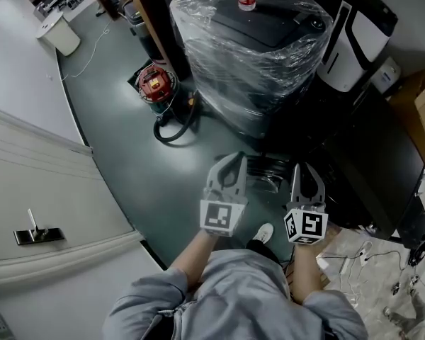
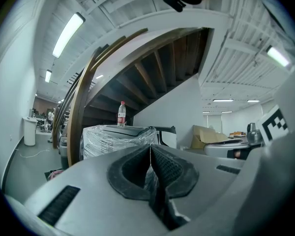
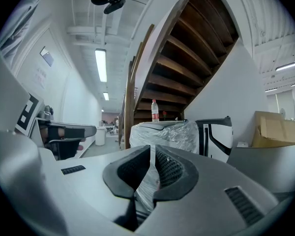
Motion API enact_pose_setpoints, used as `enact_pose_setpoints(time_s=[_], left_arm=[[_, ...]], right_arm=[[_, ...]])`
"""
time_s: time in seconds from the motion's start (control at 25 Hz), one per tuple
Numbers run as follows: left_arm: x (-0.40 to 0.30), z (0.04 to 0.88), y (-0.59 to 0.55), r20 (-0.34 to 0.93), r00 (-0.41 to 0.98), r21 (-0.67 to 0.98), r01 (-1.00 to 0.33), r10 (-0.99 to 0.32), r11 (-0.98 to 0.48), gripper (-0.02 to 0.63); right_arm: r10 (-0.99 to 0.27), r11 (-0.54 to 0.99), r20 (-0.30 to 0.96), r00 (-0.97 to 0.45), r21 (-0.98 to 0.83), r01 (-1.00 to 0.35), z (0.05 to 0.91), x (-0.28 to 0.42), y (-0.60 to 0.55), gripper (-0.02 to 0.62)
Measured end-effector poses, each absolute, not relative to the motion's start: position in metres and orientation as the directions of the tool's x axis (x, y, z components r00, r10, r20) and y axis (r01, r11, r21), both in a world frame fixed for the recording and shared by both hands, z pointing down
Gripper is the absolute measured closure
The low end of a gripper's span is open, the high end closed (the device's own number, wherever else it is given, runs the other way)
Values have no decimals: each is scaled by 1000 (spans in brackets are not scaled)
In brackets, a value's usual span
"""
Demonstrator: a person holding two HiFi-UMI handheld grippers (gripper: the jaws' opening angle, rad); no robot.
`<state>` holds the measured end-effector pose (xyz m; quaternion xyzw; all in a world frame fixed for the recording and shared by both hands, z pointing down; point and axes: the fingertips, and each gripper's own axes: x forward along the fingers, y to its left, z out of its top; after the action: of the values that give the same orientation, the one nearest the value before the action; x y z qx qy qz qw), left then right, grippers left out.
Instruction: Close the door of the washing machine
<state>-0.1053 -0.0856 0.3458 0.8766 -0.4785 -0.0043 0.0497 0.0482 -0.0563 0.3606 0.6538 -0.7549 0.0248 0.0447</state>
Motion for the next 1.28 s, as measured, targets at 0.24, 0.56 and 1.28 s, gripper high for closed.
enact_pose_setpoints(time_s=[0.24,0.56,1.28], left_arm=[[-108,359,-89,53,543,91,-839,-838,-537,607],[-112,370,-95,43,538,90,-842,-842,-533,607],[-121,407,-109,68,522,104,-851,-850,-515,607]], right_arm=[[-974,171,157,-163,36,-985,388,45,-64,561],[-953,222,225,-203,60,-973,428,37,-80,532],[-895,314,376,-240,148,-938,524,33,-109,502]])
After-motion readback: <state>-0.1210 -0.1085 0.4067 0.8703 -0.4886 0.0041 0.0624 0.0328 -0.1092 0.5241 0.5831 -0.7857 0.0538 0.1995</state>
